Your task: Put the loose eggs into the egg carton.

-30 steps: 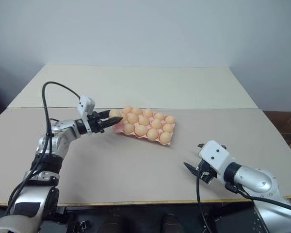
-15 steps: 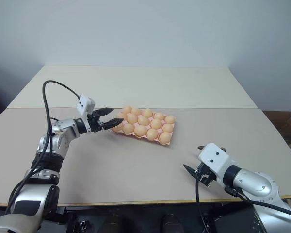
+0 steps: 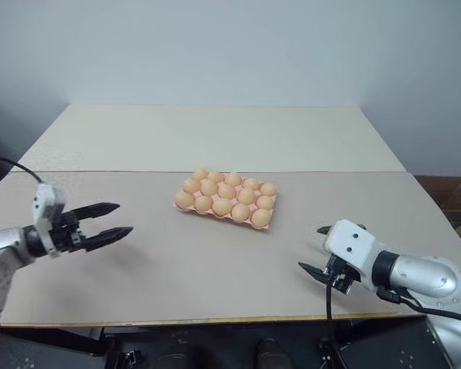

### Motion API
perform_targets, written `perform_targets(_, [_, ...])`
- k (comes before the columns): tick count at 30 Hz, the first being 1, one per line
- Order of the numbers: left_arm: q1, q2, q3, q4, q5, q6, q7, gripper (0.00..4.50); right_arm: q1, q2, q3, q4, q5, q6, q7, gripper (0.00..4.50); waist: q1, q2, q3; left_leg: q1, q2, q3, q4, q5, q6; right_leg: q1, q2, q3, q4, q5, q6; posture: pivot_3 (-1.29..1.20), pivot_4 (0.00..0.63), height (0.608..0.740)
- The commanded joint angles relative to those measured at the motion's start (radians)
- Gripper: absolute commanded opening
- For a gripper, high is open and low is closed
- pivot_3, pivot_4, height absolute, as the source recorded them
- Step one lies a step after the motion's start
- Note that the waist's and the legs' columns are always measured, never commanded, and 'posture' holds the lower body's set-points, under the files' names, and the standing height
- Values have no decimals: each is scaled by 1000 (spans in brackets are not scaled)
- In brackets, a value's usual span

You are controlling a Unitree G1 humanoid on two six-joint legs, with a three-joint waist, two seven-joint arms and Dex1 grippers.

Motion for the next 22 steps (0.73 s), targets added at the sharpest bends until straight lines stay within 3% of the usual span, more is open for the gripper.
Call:
perform_targets(1, [78,14,85,-138,-42,42,56,4458,-60,-36,-38,36,34,-61,61,4500,0,0,0,0,0,0,0,0,0,-1,0,0,0,0,0,0,150,740])
perform_targets(7, [138,-5,121,-252,-104,97,116,4458,-128,-45,16,114,12,-95,81,4500,8,0,0,-1,0,1,0,0,0,-1,0,0,0,0,0,0,150,740])
perform_targets(22, [188,1,134,-309,-159,152,190,4458,-131,-53,35,136,6,-104,103,4500,8,0,0,0,0,2,-1,0,0,-1,1,1,0,0,0,0,150,740])
